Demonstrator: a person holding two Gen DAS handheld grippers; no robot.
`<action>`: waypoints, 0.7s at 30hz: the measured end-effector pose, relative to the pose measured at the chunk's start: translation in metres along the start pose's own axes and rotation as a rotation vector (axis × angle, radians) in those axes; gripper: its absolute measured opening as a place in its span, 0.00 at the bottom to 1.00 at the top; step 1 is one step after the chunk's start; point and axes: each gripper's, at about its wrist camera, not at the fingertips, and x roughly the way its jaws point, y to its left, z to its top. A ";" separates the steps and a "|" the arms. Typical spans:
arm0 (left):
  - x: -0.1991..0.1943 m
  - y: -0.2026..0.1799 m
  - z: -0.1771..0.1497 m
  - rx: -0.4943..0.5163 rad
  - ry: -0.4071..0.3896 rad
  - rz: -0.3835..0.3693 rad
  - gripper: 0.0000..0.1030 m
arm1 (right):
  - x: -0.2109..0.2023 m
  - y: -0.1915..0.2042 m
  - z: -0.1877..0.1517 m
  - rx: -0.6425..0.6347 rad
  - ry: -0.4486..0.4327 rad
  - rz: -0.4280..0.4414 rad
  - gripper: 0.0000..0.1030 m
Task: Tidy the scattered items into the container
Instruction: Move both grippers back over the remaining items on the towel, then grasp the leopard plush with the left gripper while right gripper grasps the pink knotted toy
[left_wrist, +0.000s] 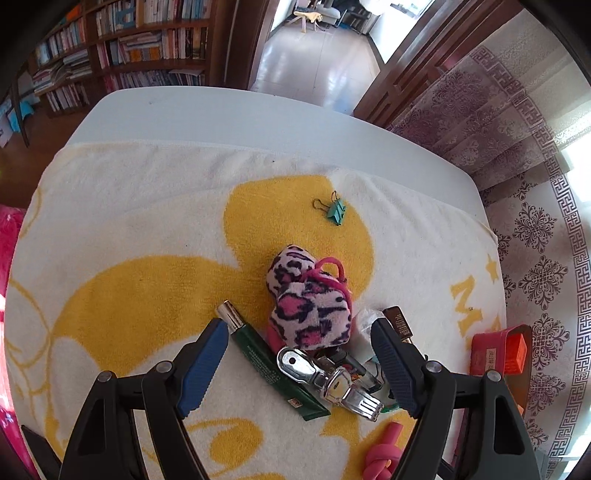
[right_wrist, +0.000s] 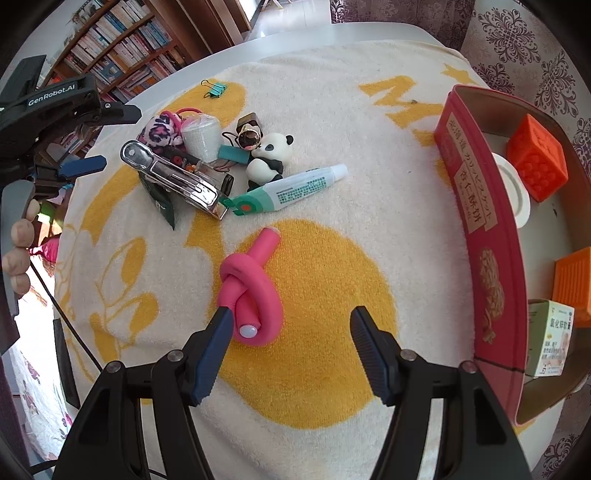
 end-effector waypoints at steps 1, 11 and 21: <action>0.005 0.000 0.005 -0.005 0.004 -0.004 0.79 | 0.000 -0.001 -0.001 0.003 0.001 -0.002 0.68; 0.059 0.007 0.033 -0.106 0.094 -0.038 0.79 | -0.002 -0.013 0.004 0.053 -0.005 -0.025 0.68; 0.059 0.024 0.018 -0.139 0.105 -0.147 0.44 | -0.001 -0.004 0.012 0.022 -0.012 -0.044 0.68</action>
